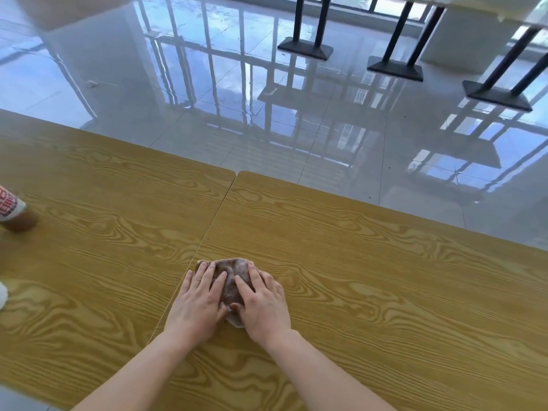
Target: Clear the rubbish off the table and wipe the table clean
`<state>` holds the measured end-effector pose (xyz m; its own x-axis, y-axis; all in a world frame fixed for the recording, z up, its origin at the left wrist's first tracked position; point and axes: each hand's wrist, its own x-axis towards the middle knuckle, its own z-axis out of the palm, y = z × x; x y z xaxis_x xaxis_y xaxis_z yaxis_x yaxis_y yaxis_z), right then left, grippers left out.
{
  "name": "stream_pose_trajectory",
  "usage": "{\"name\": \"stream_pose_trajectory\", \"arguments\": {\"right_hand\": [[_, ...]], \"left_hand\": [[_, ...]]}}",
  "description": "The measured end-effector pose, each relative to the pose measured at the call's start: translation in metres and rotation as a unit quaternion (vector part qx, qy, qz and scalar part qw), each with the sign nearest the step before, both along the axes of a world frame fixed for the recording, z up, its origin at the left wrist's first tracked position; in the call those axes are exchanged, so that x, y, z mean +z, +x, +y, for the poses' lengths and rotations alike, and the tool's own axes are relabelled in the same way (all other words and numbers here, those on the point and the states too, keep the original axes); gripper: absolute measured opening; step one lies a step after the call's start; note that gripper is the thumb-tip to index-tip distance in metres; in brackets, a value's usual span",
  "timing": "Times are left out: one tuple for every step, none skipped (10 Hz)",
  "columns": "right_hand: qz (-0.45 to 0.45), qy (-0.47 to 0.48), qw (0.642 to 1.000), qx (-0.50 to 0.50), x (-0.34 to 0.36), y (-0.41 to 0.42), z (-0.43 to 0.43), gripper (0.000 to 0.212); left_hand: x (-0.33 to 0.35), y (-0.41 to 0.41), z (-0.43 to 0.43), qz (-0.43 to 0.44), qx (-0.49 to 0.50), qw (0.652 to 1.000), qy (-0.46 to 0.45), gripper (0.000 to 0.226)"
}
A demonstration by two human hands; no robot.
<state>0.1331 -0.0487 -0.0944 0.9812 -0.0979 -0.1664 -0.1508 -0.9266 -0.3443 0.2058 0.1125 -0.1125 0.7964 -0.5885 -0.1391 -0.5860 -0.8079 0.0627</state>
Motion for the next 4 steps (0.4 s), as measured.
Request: {"name": "stream_pose_trajectory", "arguments": {"right_hand": [[0.018,0.033,0.999,-0.01,0.006,-0.009,-0.013,0.056],[0.028,0.03,0.998,-0.042,0.018,-0.025,-0.033,0.055],[0.035,0.019,0.996,-0.077,0.03,-0.048,-0.055,0.056],[0.041,0.019,0.993,-0.111,0.048,-0.067,-0.075,0.056]], "left_hand": [[0.014,-0.002,-0.015,0.002,0.013,0.999,-0.03,0.072],[0.029,-0.009,-0.039,0.007,-0.016,0.999,-0.04,0.072],[0.039,-0.017,-0.065,-0.003,-0.054,0.998,-0.046,0.069],[0.059,-0.027,-0.092,0.011,-0.078,0.996,-0.041,0.072]]}}
